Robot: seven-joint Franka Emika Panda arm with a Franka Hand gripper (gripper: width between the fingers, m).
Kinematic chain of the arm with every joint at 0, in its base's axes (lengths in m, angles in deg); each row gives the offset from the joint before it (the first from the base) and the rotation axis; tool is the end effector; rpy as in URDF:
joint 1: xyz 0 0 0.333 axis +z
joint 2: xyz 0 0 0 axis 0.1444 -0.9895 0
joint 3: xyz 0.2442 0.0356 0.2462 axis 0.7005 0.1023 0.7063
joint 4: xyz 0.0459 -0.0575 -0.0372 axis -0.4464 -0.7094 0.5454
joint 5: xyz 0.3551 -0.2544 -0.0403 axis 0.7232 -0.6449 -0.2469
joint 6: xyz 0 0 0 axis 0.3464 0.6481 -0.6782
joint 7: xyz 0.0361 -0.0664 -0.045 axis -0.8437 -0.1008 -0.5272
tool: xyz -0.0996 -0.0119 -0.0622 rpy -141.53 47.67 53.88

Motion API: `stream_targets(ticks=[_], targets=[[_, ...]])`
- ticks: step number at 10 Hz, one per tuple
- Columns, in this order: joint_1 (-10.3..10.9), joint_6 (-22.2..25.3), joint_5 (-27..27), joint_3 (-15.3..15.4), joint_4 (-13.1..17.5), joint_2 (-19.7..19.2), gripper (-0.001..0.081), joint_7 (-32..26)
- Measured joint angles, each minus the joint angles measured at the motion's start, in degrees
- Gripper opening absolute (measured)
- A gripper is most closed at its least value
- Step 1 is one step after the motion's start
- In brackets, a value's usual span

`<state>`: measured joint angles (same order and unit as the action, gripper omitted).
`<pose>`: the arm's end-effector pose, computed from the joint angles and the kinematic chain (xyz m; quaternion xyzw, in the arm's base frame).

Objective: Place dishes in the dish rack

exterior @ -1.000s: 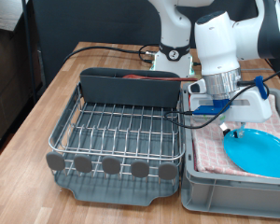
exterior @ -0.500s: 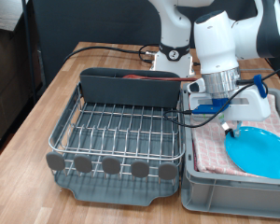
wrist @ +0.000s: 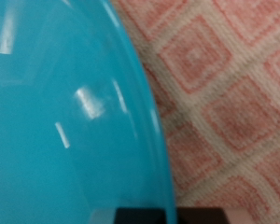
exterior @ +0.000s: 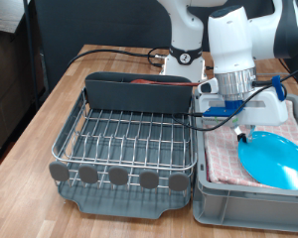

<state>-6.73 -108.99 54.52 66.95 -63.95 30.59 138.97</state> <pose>0.5312 0.1214 0.2181 -0.7307 0.6477 -0.0467 0.2105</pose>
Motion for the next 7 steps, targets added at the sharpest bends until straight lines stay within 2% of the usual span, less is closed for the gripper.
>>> stream_targets(ticks=[2, 5, 7], targets=[[2.6, 1.8, -6.3, -3.8, -0.6, 1.5, 0.0031, 5.2], [7.1, 4.3, -19.2, -10.3, -2.3, 4.5, 0.003, 16.3], [8.3, 7.4, -26.6, -12.7, -3.3, 7.2, 0.0029, 21.6]])
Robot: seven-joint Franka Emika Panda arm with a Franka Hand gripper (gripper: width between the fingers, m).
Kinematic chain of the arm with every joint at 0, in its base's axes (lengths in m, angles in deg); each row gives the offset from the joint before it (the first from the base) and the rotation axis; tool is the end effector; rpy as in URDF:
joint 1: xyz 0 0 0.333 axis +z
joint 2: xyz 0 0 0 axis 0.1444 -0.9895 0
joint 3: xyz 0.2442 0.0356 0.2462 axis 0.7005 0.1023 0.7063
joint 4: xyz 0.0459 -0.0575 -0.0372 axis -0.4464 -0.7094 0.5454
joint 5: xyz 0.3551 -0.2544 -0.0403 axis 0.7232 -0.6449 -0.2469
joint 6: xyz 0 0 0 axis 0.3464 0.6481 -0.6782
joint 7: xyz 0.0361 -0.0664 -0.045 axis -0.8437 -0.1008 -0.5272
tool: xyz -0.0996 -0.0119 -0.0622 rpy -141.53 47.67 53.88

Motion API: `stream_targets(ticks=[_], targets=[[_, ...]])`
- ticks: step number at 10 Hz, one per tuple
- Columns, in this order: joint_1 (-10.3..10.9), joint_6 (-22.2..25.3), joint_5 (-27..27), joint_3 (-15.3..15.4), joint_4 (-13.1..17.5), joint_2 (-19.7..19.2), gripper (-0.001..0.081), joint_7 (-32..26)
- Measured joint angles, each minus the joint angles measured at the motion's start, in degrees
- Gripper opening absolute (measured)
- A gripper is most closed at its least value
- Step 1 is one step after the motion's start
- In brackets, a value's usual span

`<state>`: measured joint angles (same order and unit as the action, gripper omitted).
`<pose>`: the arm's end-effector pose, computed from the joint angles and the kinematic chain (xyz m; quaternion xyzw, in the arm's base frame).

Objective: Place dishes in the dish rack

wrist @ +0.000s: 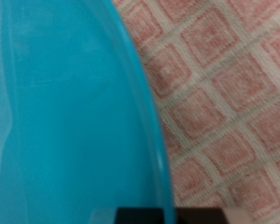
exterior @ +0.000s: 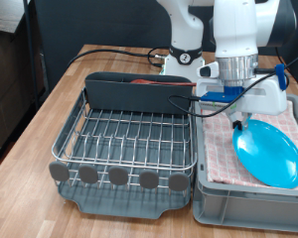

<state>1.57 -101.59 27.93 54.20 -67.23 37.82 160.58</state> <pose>0.5250 0.1095 0.2550 -0.7486 0.6418 -0.0631 0.1538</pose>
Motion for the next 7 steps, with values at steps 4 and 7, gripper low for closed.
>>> stream_targets(ticks=[4, 7], targets=[[0.0, 7.5, -8.4, -1.6, -0.5, 5.4, 0.0026, 2.0], [-0.4, 17.6, -20.8, -2.4, 0.6, 10.2, 0.0026, 7.0]])
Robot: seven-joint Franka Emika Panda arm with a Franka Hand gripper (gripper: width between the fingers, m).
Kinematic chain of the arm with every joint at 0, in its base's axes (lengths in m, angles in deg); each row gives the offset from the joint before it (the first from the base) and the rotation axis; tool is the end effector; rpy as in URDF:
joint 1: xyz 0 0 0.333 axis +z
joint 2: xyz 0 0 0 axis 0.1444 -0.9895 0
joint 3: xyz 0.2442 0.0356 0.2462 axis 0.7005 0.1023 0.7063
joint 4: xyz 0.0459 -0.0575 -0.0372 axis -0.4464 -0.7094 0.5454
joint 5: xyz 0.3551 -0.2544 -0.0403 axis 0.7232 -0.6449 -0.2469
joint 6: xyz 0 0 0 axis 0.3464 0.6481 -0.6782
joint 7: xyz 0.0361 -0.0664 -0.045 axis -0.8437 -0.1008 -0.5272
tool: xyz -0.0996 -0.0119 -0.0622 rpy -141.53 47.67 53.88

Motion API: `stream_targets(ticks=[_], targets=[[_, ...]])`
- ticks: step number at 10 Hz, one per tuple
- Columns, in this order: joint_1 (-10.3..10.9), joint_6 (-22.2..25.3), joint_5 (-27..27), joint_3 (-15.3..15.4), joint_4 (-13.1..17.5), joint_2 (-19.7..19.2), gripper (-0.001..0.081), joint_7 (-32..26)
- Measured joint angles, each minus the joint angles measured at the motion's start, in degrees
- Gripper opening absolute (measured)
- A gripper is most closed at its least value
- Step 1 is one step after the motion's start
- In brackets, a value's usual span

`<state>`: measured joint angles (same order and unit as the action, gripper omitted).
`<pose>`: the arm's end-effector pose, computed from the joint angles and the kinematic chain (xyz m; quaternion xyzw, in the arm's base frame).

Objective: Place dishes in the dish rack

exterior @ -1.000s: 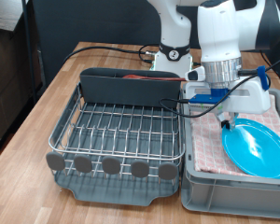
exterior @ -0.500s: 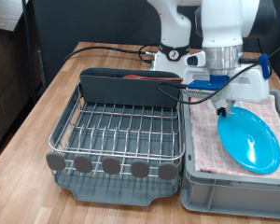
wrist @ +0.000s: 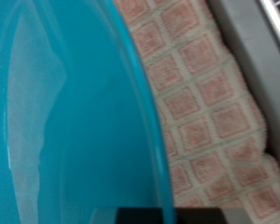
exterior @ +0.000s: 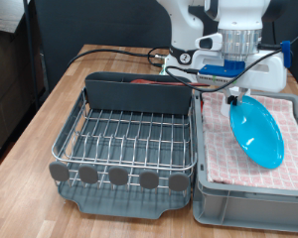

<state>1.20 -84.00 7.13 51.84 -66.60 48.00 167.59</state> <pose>0.5127 0.1000 0.3204 -0.8067 0.5826 -0.0776 0.0619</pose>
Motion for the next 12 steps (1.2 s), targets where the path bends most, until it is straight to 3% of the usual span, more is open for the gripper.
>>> stream_targets(ticks=[3, 6, 8, 10, 12], targets=[[-0.1, 10.2, -9.8, 0.3, 3.5, 4.3, 0.0026, 2.4], [0.1, 21.4, -12.5, 1.3, 9.0, 5.7, 0.0026, -0.4], [0.0, 21.2, -13.6, 1.3, 8.7, 5.7, 0.0026, 0.3], [-0.6, 25.8, -19.6, 0.6, 9.5, 6.2, 0.0026, -0.6], [-2.0, 29.7, -25.2, -1.2, 10.2, 7.1, 0.0026, -5.9]])
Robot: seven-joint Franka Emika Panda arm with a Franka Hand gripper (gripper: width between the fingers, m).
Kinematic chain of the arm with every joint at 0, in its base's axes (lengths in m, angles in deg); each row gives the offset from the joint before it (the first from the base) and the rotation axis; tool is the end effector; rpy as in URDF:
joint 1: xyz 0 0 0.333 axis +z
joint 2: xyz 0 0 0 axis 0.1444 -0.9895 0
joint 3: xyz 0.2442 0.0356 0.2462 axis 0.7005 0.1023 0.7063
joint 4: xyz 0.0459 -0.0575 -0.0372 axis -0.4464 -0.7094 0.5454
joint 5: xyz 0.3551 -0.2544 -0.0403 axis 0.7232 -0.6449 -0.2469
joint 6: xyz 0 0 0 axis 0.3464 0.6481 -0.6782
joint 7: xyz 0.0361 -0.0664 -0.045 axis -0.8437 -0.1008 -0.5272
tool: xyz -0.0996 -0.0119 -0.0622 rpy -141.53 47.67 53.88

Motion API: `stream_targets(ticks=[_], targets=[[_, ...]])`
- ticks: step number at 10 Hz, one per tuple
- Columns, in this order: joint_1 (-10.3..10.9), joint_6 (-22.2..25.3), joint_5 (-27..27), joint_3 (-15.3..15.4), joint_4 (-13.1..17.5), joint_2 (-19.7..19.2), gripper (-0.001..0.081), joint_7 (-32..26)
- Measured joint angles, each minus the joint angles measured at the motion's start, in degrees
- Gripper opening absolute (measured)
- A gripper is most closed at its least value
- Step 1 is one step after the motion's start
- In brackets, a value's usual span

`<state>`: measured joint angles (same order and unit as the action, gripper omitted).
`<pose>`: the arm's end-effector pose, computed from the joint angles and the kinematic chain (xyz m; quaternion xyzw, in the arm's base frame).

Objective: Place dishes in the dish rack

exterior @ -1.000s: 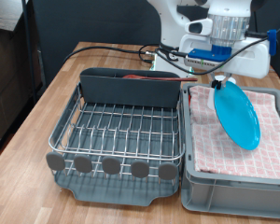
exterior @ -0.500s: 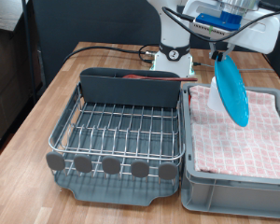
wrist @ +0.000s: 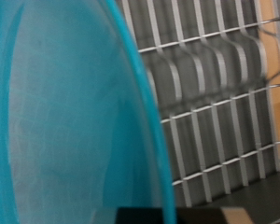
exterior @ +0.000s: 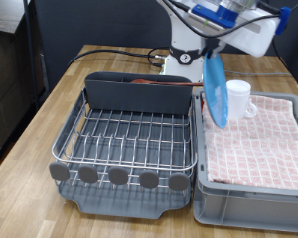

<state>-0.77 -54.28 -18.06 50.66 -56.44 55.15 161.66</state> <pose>0.5203 0.0432 0.4264 0.8594 -0.4656 0.1380 0.1598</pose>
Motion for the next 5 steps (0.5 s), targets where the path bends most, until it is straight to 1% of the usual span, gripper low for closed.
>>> stream_targets(ticks=[1, 3, 4, 5], targets=[[-0.6, 1.6, -2.2, -1.0, 0.5, 0.2, 0.0026, -3.4], [-2.0, 2.4, -7.2, -3.3, 1.3, 0.3, 0.0026, -10.2], [-2.8, 1.7, -9.8, -4.6, 1.5, 0.3, 0.0026, -13.0], [-3.5, -0.5, -10.9, -6.2, 1.6, 0.3, 0.0026, -15.6]])
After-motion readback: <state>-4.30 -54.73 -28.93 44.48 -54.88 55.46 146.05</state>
